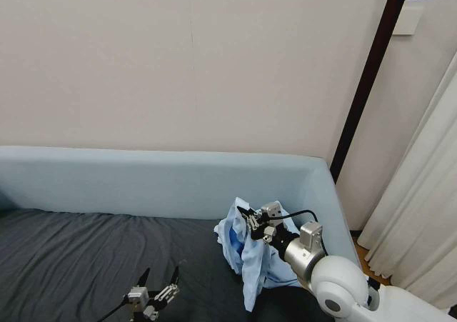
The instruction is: Pick up the clothes from the sofa and hang them on the clothes hanger.
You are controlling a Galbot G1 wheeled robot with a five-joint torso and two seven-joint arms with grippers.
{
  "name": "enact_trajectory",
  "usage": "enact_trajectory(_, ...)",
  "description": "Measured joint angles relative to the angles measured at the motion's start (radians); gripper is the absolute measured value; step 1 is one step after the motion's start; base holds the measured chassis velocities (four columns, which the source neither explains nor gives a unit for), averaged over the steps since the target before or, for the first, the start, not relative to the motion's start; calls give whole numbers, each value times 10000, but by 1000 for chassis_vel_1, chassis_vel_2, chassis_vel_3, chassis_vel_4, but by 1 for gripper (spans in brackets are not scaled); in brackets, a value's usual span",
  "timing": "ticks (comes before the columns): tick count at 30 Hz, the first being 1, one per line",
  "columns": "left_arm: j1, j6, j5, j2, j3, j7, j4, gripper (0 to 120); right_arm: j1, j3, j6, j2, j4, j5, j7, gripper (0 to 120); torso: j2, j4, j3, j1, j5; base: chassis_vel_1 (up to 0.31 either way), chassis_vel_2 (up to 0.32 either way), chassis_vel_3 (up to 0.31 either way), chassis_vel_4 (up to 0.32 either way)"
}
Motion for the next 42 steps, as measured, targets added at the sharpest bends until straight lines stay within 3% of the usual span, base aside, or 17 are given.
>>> enact_trajectory(6,-659,-190,-134,-185,1356,110,814,100,246,-262,20,164,-220,82,14,0,0,-4,0,0,-2,0,0,0,0)
enact_trajectory(14,-1789,-483,-65,-942,2145,54,2068,99,124,103,-60,-324,24,382,94,0,0,-7,0,0,-2,0,0,0,0)
enact_trajectory(27,-2630,-376,-27,-1995,2437,-306,3107,95,-568,514,-112,-662,342,337,99,0,0,-5,0,0,-1,0,0,0,0)
enact_trajectory(30,-2718,-338,-91,-2093,2493,-320,3237,90,-613,545,-113,-726,405,341,99,0,0,-5,-1,0,0,0,0,0,0)
enact_trajectory(33,-2840,-291,-133,-2309,2591,-315,3501,75,-642,577,-122,-848,518,367,122,0,0,-5,-1,0,-2,0,0,0,0)
enact_trajectory(42,-3168,-143,-162,-2957,2616,-370,4257,48,-874,821,-157,-924,687,456,288,0,0,-6,0,0,-2,0,0,0,0)
